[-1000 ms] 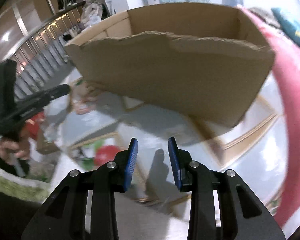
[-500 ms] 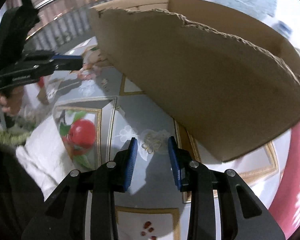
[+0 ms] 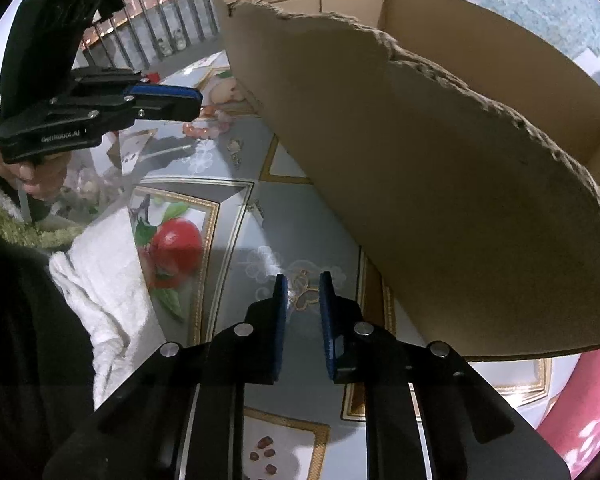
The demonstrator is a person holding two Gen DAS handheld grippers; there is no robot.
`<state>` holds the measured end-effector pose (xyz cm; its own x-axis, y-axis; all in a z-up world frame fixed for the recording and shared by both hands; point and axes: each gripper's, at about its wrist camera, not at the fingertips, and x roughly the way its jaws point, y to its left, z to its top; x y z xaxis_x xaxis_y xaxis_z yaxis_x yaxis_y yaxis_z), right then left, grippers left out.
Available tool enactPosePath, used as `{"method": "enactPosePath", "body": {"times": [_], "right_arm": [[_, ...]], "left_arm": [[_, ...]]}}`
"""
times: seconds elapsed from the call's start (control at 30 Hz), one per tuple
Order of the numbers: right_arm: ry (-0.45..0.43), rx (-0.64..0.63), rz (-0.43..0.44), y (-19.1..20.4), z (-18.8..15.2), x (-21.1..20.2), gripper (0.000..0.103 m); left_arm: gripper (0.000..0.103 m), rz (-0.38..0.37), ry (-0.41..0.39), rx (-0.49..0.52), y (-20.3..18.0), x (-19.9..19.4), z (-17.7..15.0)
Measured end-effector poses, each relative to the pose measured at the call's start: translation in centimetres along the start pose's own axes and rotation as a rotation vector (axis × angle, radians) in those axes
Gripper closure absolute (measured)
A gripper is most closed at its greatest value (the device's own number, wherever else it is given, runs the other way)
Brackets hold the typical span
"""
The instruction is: Organize jewelry
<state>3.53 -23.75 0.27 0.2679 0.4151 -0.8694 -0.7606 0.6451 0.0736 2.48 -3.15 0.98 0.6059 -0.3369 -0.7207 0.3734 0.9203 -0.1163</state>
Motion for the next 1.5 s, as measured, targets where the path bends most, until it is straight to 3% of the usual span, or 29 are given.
{"method": "enactPosePath", "body": {"times": [0.33,0.5,0.73,0.87,1.0,1.13,1.33,1.5], "right_arm": [[-0.042,0.059,0.001,0.1,-0.3,-0.7,0.089],[-0.137,0.109,0.010,0.9,0.4,-3.4,0.089],[-0.314,0.185,-0.041,2.2,3.7,-8.4,0.089],[-0.382,0.280,-0.080,0.5,5.8,-9.3,0.089],[-0.374,0.405,-0.130,-2.1,8.0,-8.4,0.089],[-0.310,0.514,-0.212,-5.2,9.3,-6.6,0.089],[-0.232,0.552,-0.327,-7.4,9.9,-4.3,0.089],[-0.226,0.557,-0.343,-7.5,9.6,-4.0,0.086]], "left_arm": [[0.091,0.002,-0.020,0.015,-0.3,-0.8,0.3],[0.091,-0.011,-0.072,0.028,-0.4,-2.5,0.8],[0.091,-0.093,-0.178,0.036,-0.3,-5.5,5.2],[0.091,-0.078,-0.191,0.047,-0.2,-4.8,8.6],[0.091,-0.082,-0.153,0.069,-0.4,-1.6,11.8],[0.091,-0.055,-0.079,0.081,-0.7,2.3,13.9],[0.091,-0.024,-0.014,0.049,-0.5,6.3,15.9],[0.086,-0.013,0.002,0.032,-0.5,7.2,15.9]]}}
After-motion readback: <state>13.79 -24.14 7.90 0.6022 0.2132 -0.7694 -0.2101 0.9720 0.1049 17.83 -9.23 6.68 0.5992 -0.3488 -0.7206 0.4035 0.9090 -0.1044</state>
